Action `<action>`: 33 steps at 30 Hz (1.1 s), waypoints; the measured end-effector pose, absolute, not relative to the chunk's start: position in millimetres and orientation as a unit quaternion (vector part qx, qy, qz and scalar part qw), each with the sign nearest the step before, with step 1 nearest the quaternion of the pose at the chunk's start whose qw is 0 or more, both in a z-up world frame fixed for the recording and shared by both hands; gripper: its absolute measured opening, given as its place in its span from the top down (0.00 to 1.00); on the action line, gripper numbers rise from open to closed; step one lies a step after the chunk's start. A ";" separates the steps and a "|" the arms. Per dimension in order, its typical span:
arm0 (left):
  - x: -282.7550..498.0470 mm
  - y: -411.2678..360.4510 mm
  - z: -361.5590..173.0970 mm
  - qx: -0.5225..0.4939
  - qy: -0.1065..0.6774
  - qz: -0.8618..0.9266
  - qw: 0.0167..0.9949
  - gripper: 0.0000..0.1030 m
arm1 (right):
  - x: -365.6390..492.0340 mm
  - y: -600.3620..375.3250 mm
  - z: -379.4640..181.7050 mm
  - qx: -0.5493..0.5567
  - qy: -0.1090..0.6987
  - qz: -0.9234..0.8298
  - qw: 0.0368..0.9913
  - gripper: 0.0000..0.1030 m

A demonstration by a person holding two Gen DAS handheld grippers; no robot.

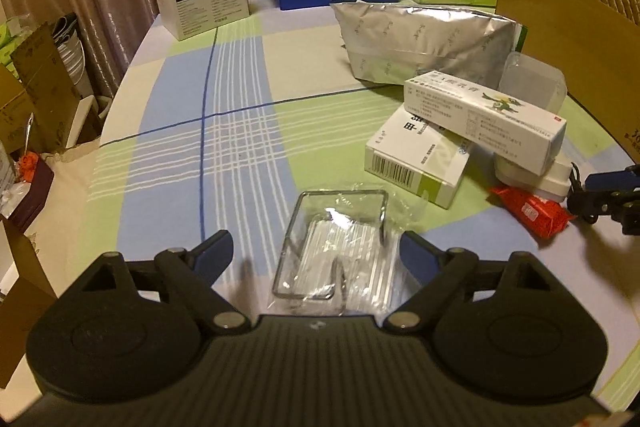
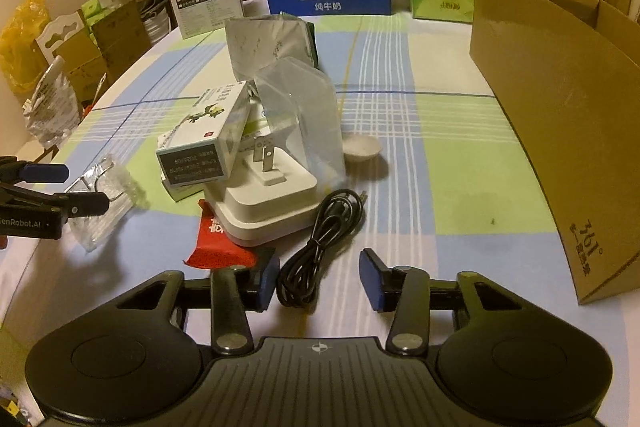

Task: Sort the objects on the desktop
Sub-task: 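Close left tool on bagged wire rack while right tool grasps black cable, then carry bagged rack in left tool and cable in right tool over cardboard box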

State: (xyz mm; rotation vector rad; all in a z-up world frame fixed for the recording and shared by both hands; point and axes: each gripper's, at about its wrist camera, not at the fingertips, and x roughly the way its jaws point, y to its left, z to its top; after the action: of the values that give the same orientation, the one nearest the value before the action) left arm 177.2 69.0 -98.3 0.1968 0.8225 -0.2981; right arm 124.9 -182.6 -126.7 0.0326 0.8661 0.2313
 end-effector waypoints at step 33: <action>175.8 55.8 -100.7 0.065 0.399 -0.142 0.904 0.55 | 121.0 -174.4 -133.0 -0.049 0.396 0.105 0.911 0.89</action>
State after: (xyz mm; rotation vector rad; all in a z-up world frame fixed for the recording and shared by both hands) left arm 175.8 55.8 -100.7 0.1347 0.8249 -0.2929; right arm 121.0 -174.4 -133.0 -0.1007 0.8163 0.2173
